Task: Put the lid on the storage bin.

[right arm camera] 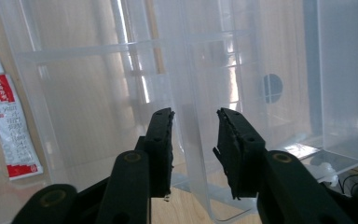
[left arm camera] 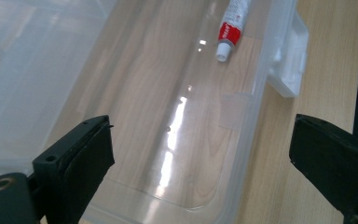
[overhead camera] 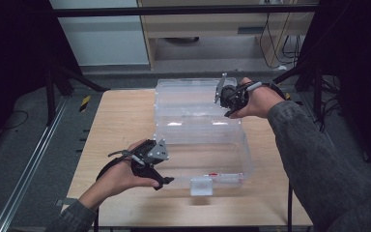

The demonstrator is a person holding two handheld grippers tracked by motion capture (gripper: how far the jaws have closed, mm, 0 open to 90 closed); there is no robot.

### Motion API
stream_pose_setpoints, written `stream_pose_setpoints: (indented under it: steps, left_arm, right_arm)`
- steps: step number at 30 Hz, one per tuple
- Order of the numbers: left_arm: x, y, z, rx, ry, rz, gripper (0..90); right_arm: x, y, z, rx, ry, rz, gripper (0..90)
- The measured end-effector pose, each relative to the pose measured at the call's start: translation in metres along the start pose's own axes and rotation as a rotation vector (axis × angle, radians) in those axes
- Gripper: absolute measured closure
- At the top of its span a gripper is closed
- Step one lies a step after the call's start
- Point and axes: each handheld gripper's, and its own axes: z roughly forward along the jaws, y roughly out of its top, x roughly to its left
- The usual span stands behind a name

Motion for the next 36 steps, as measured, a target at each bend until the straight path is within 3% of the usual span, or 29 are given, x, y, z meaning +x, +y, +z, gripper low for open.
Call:
stream_pose_setpoints:
  steps: [3, 6, 10, 12, 15, 18, 28, 36]
  left_arm:
    - [-0.001, -0.001, 0.006, 0.036, -0.028, 0.014, 8.5]
    - [-0.003, -0.002, 0.009, 0.065, -0.058, 0.029, 17.1]
    - [-0.005, -0.001, 0.013, 0.094, -0.100, 0.037, 28.6]
    - [-0.006, -0.001, 0.014, 0.100, -0.100, 0.038, 36.5]
    - [-0.009, -0.002, 0.017, 0.142, -0.128, 0.064, 42.5]
    - [-0.010, -0.003, 0.019, 0.145, -0.132, 0.050, 49.5]
    - [-0.008, 0.000, 0.028, 0.178, -0.145, 0.072, 71.9]
    - [-0.006, -0.002, 0.030, 0.193, -0.149, 0.058, 80.7]
  right_arm:
    - [-0.002, 0.001, 0.001, 0.022, 0.011, -0.015, 72.3]
    - [-0.001, 0.002, 0.001, 0.022, 0.025, -0.026, 77.3]
    - [0.000, 0.005, 0.002, 0.027, 0.029, -0.044, 80.5]
    - [0.001, 0.006, 0.001, 0.036, 0.026, -0.046, 80.9]
    - [0.001, 0.006, 0.001, 0.036, 0.025, -0.053, 81.3]
    - [0.001, 0.004, 0.001, 0.037, 0.022, -0.048, 81.3]
    - [0.000, 0.003, 0.001, 0.034, 0.029, -0.050, 81.4]
    - [-0.001, 0.007, 0.003, 0.030, 0.039, -0.064, 82.0]
